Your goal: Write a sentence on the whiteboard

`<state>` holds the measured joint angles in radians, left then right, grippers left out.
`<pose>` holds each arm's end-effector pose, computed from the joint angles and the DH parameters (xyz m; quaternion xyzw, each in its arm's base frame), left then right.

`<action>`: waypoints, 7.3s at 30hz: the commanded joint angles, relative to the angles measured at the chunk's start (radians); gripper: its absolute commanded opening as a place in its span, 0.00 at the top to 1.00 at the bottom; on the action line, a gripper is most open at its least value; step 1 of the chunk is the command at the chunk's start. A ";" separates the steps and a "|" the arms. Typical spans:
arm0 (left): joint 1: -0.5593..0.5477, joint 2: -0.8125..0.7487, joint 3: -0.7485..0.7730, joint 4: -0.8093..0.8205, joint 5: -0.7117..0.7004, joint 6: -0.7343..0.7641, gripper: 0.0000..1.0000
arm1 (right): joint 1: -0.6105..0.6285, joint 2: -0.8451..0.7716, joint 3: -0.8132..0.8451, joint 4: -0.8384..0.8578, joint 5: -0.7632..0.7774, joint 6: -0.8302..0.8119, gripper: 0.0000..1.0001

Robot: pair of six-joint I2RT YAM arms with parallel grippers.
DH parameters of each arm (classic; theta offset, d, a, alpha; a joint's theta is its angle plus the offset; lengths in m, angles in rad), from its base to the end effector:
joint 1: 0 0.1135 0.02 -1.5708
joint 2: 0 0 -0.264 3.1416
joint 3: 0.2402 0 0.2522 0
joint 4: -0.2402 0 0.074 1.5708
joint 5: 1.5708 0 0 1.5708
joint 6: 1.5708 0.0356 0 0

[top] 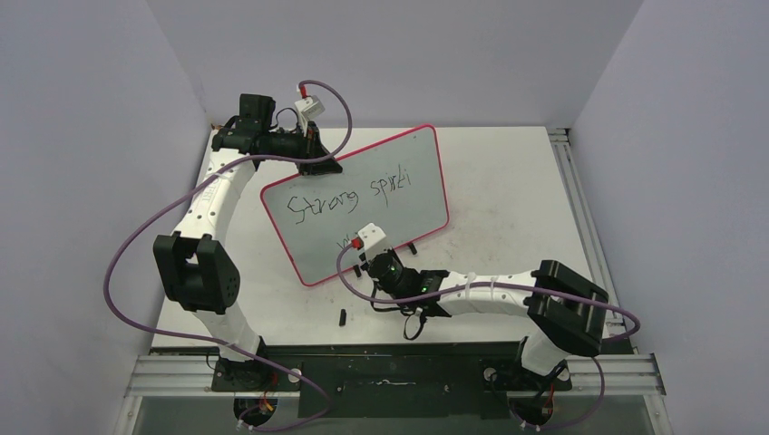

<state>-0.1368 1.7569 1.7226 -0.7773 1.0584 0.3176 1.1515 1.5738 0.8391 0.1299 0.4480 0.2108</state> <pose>0.3709 -0.0824 0.3582 0.3629 0.7390 -0.4381 0.3609 0.1485 0.2952 0.1975 -0.2994 0.8165 0.1323 0.4757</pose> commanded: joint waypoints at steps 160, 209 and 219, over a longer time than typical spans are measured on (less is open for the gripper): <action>-0.031 0.003 -0.047 -0.119 -0.003 0.024 1.00 | -0.011 0.018 0.082 -0.013 0.081 -0.033 0.95; -0.030 -0.003 -0.046 -0.120 -0.002 0.023 1.00 | -0.012 0.080 0.001 -0.073 0.027 0.085 0.95; -0.030 -0.003 -0.046 -0.119 -0.001 0.022 1.00 | -0.016 0.026 0.031 -0.099 0.074 0.058 0.95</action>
<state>-0.1368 1.7485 1.7172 -0.7773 1.0546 0.3176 1.1397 1.6623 0.8356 0.0341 0.4694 0.2798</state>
